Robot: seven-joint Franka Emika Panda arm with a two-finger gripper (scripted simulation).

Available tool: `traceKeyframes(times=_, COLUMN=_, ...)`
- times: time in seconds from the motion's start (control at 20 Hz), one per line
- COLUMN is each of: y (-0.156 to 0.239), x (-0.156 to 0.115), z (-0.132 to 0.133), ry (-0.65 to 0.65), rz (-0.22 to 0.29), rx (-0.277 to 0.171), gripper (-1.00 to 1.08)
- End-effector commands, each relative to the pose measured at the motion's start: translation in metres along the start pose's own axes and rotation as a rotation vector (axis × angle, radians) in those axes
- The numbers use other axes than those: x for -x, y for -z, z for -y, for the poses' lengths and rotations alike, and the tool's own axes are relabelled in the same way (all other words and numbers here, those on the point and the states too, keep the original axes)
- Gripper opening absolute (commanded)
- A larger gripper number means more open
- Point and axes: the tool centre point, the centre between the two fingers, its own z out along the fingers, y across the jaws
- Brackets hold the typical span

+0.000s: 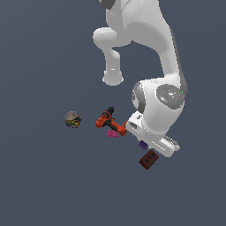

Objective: Pick up a designated object from a clutter of objects.

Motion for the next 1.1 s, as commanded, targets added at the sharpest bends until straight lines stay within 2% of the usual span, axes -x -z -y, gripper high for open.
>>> traceKeyframes(times=0.0, y=0.018, x=-0.005, z=-0.019, ry=-0.001, rz=-0.001, rx=-0.001, gripper=-1.0)
traceKeyframes(times=1.05, y=0.193, x=-0.054, z=-0.206, ry=-0.001, rz=0.002, rx=-0.005, gripper=-1.0)
